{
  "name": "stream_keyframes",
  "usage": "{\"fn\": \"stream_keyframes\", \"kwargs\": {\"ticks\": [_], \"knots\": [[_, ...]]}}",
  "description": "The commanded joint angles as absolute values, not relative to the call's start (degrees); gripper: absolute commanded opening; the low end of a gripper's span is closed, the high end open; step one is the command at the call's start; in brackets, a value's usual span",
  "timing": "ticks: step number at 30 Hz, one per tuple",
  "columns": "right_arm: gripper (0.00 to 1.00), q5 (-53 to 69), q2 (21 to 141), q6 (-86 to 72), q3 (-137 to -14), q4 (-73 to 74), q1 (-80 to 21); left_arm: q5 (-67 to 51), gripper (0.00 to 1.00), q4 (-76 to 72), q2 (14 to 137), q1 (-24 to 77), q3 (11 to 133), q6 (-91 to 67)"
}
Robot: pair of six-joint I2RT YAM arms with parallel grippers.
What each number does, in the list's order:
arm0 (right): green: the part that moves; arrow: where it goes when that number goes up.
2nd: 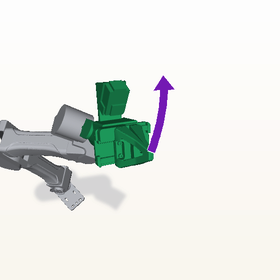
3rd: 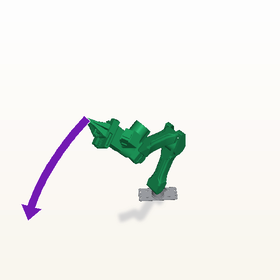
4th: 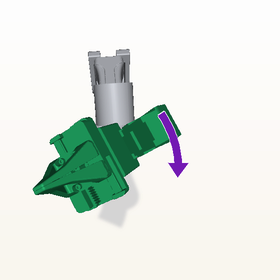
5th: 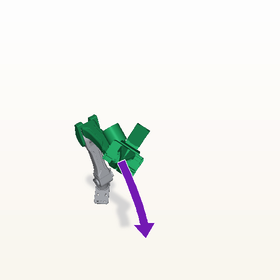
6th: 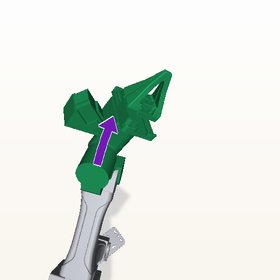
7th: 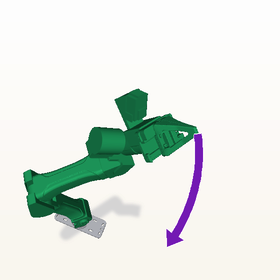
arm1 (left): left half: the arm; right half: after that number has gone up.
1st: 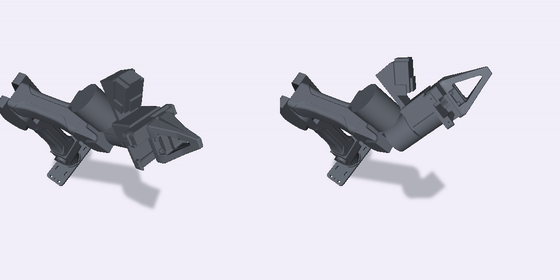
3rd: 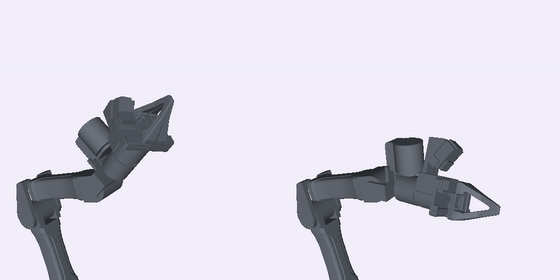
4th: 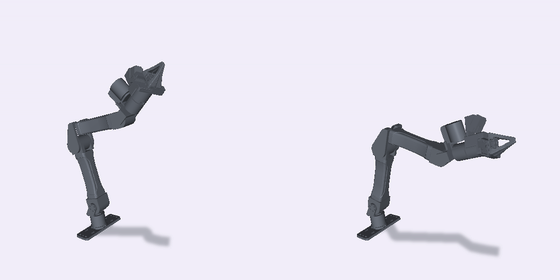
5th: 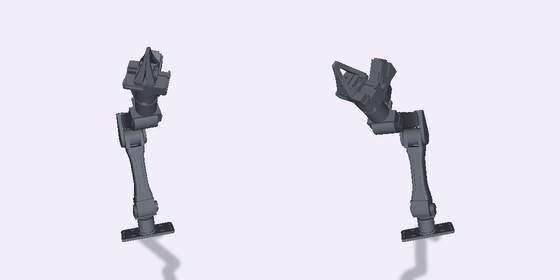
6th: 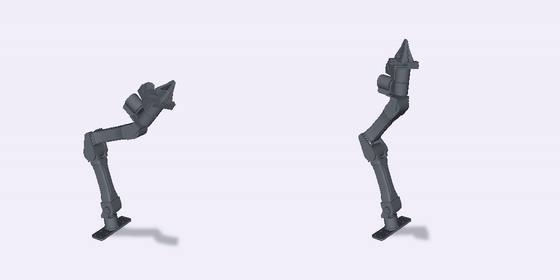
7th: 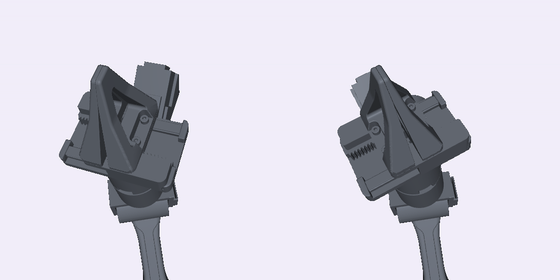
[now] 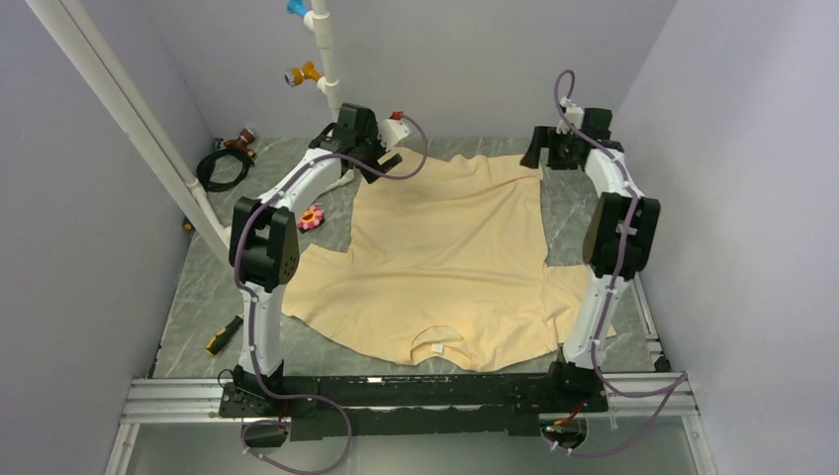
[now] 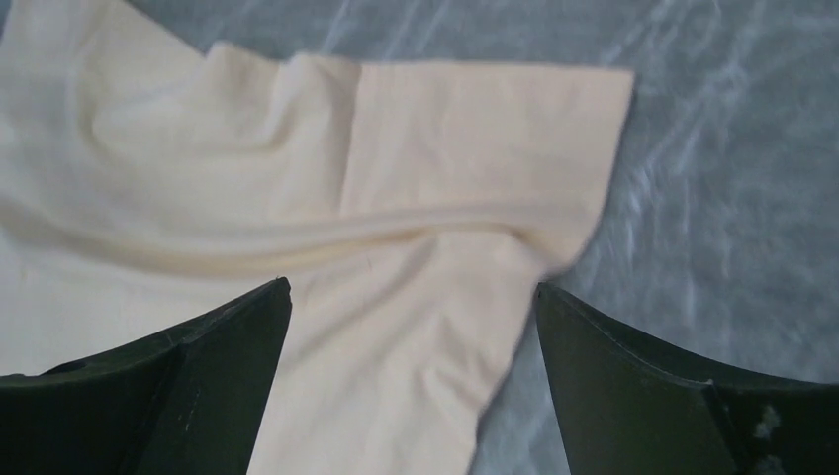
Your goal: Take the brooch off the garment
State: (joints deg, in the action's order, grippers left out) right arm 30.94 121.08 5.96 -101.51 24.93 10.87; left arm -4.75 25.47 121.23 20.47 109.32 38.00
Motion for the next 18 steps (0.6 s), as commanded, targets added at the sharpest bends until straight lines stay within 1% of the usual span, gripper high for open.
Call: {"fn": "stream_keyframes", "kwargs": {"ticks": [1, 3, 6, 14, 18], "knots": [[0.93, 27.68, 129.66, -6.23, -112.87, 20.44, 7.51, -0.15, 1.00, 15.58, 122.47, 21.29, 109.18, 41.36], [0.89, 26.03, 133.01, -9.68, -115.79, 18.35, 6.55, -0.28, 0.99, 17.49, 122.34, 21.12, 109.20, 39.15], [0.86, 26.60, 137.40, -13.51, -119.22, 16.18, 5.43, -2.25, 1.00, 18.31, 118.90, 21.09, 105.50, 37.73], [0.88, 22.61, 146.00, -19.85, -125.70, 17.02, 3.78, -6.04, 1.00, 21.81, 109.42, 21.01, 97.94, 33.42], [0.90, 21.73, 151.42, -24.99, -130.67, 17.71, 4.06, -7.96, 0.99, 23.90, 106.88, 21.01, 97.41, 31.57]]}}
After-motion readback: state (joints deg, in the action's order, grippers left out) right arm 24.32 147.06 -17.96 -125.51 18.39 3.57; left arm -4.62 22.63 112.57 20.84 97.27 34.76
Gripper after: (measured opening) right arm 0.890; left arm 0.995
